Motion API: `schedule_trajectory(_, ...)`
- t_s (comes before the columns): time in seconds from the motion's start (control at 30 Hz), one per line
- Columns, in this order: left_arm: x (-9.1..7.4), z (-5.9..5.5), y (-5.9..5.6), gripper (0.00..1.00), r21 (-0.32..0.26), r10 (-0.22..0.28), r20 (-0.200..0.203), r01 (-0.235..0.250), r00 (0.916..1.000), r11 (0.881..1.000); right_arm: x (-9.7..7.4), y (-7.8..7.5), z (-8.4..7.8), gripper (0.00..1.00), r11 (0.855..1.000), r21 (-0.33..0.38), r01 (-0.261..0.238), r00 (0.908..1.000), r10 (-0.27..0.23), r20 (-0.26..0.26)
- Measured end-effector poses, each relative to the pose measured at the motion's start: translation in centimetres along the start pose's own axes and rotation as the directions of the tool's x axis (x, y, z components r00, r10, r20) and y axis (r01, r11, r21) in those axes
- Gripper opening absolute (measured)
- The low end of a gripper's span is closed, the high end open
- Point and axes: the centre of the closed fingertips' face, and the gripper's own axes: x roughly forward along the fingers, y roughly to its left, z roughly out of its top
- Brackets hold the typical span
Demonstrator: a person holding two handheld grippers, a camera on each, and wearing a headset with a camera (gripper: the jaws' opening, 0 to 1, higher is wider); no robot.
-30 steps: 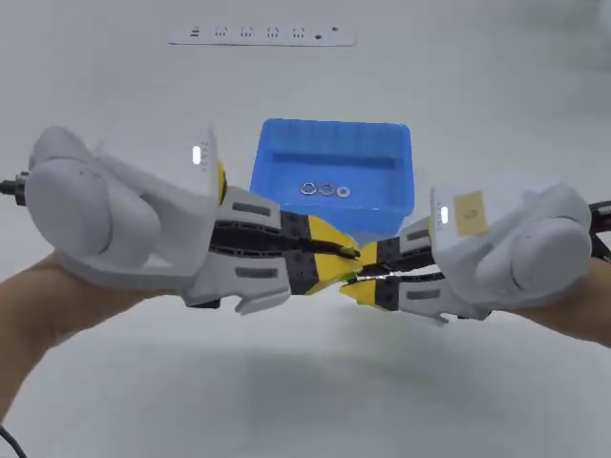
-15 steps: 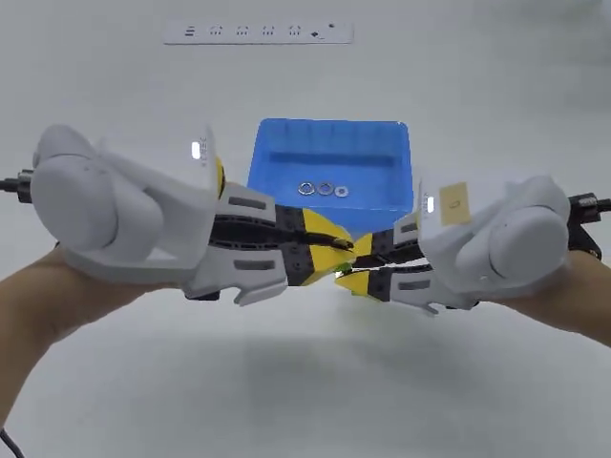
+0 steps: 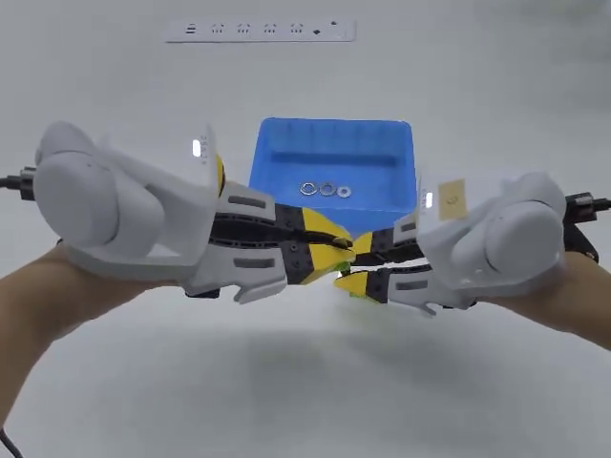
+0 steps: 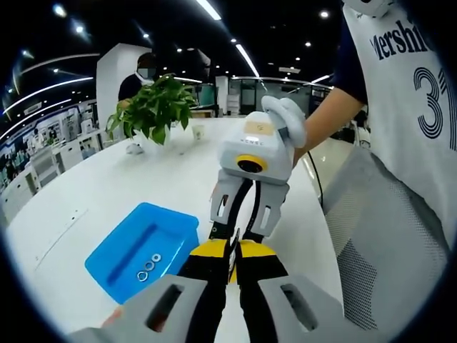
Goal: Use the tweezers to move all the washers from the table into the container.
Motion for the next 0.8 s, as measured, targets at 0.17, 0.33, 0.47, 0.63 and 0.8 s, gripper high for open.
schedule_trajectory(0.17, 0.3, -0.34, 0.08, 0.07, -0.006, -0.013, -0.011, 0.013, 0.9999, 1.0, 0.22, 0.17, -0.49, 0.11, 1.0, 0.026, -0.009, 0.9999, 0.009, -0.005)
schedule_trajectory(0.33, 0.5, -0.38, 0.01, 0.07, -0.004, -0.018, -0.011, 0.017, 0.9998, 1.0, 0.21, 0.1, -0.66, 0.11, 1.0, 0.019, -0.004, 1.0, 0.004, -0.008)
schedule_trajectory(0.47, 0.49, -0.4, -0.02, 0.07, 0.0, -0.019, -0.015, 0.019, 0.9997, 1.0, 0.27, 0.06, -0.64, 0.12, 1.0, 0.029, -0.008, 1.0, 0.008, -0.005)
schedule_trajectory(0.63, 0.42, -0.56, 0.14, 0.07, 0.003, -0.015, -0.02, 0.015, 0.9997, 1.0, 0.49, 0.01, -0.59, 0.12, 1.0, 0.031, -0.008, 1.0, 0.008, -0.005)
schedule_trajectory(0.8, 0.54, -0.69, 0.22, 0.07, -0.003, -0.017, -0.02, 0.017, 0.9997, 1.0, 0.63, -0.07, -0.71, 0.13, 1.0, 0.029, -0.008, 0.9999, 0.009, -0.013)
